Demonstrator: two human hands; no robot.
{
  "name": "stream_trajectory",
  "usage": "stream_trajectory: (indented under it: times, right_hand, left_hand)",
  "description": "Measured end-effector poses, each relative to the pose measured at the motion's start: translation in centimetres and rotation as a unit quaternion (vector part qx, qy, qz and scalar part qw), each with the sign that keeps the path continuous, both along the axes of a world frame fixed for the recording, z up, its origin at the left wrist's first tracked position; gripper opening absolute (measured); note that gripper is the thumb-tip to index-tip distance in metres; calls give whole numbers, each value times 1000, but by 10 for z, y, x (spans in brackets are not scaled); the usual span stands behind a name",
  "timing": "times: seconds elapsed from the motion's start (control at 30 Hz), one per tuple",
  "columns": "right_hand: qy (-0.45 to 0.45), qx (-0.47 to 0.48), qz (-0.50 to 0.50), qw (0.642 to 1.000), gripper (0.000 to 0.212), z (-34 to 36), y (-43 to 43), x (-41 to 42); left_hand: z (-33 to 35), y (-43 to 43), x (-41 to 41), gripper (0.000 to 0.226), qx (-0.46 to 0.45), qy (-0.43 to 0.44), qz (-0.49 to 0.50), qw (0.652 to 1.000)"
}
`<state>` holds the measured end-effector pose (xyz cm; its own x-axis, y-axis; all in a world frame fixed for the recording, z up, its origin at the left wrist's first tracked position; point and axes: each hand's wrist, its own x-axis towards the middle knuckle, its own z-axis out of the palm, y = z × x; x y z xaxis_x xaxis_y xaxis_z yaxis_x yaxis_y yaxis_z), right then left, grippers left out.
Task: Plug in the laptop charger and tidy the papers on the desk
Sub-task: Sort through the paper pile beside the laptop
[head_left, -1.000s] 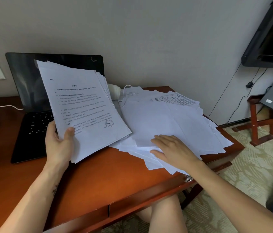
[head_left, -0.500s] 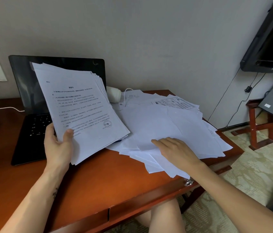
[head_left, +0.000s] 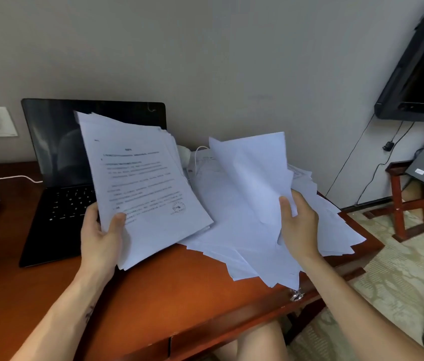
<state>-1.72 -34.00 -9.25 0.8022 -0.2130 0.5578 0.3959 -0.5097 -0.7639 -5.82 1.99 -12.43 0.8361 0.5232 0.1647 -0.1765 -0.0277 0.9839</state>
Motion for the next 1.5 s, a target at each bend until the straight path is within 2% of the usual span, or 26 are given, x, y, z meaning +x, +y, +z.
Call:
stream_trajectory:
  times: [0.17,0.33,0.4,0.47,0.57,0.67,0.77,0.9,1.03,1.13,1.23,1.37,1.5]
  right_hand:
    - [28,240,20,970,20,19,24,0]
    - [84,450,96,884,28,32,49,5]
    - [96,487,95,863,28,30,56,7]
    - [121,463,78,875,28,19,61,6]
    - [179,382,44,906,24,-6,67,0]
    - [198,308,25,930,17,-29,71,-7]
    - [219,226,33,949,23,-40,75,-16]
    - [247,125,64,959,21,-40,77,-26]
    - [297,30,103,949,15,-40,80,-31]
    - [314,14,118,942,17,-35,81,-34]
    - [327,64,123,935,11,-32,75,-33]
    - [320,111,78,938,17,-26,63,-30]
    - [315,58,56,946,9,-22,42,-27]
  left_hand:
    - [-3,-10,-3,34,4,28,-60,998]
    - [-5,-21,-4,32,-4,59,-95,994]
    - [-6,-22,-4,30,-9,73,-100,992]
    - [-6,-23,-4,28,-21,83,-106,991]
    - [-6,-21,-3,28,-34,89,-112,989]
    - [-8,-21,-2,28,-31,94,-116,988]
    - [-8,-20,-1,24,-26,98,-121,988]
    - [-7,-21,-2,26,-12,88,-131,987]
    - [-6,-22,-3,42,5,89,-136,987]
    - [-7,-22,-2,51,15,105,-128,986]
    - [-8,-21,-1,46,15,106,-131,986]
    - [-9,-20,-1,41,-6,106,-135,985]
    - [-7,-20,-3,37,-26,108,-130,985]
